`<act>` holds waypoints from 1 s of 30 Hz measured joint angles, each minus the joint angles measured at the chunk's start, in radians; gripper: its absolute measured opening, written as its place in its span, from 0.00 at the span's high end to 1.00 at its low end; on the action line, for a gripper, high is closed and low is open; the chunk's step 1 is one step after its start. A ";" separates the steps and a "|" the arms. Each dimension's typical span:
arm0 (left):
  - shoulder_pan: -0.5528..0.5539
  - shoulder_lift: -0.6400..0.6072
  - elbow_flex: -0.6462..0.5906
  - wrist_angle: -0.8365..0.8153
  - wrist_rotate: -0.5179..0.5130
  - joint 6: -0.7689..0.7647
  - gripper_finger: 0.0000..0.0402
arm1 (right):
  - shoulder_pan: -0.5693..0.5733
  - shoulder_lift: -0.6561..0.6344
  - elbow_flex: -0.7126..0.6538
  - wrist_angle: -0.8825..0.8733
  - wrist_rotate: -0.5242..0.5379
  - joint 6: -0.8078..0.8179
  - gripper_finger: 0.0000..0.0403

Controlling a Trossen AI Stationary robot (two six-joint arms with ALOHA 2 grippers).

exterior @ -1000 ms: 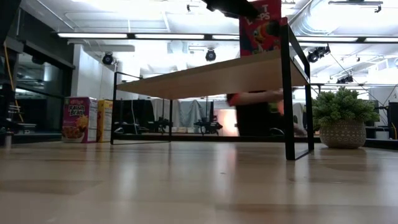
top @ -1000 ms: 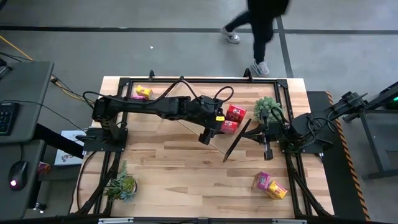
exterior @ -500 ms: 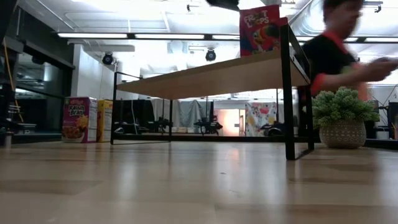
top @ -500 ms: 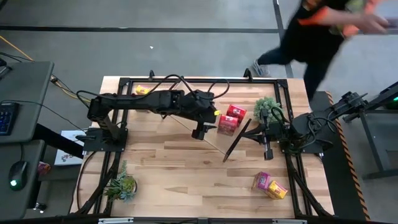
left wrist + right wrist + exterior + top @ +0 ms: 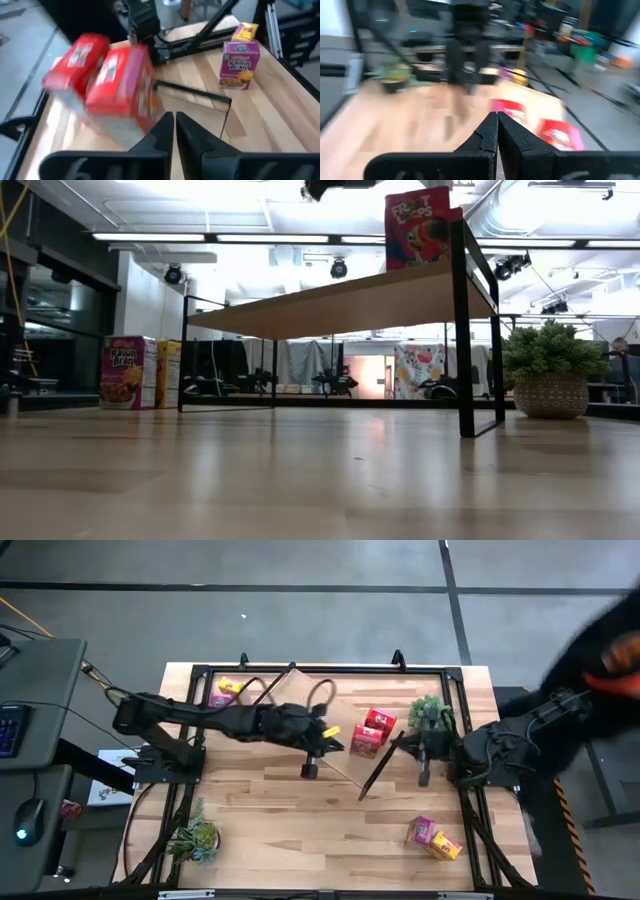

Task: Stack cereal on shelf
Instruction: Put the red cereal box on the shelf

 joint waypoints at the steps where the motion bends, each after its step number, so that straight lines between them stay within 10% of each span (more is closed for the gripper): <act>1: 0.000 -0.022 -0.059 0.069 -0.019 -0.023 0.96 | -0.004 -0.002 0.001 -0.019 0.046 0.023 1.00; 11: 0.024 -0.043 -0.349 0.459 -0.055 -0.199 1.00 | -0.153 -0.009 0.000 -0.176 0.232 0.229 1.00; 30: 0.118 0.122 -0.349 0.629 0.074 -0.159 1.00 | -0.467 0.011 0.000 -0.266 -0.179 0.280 1.00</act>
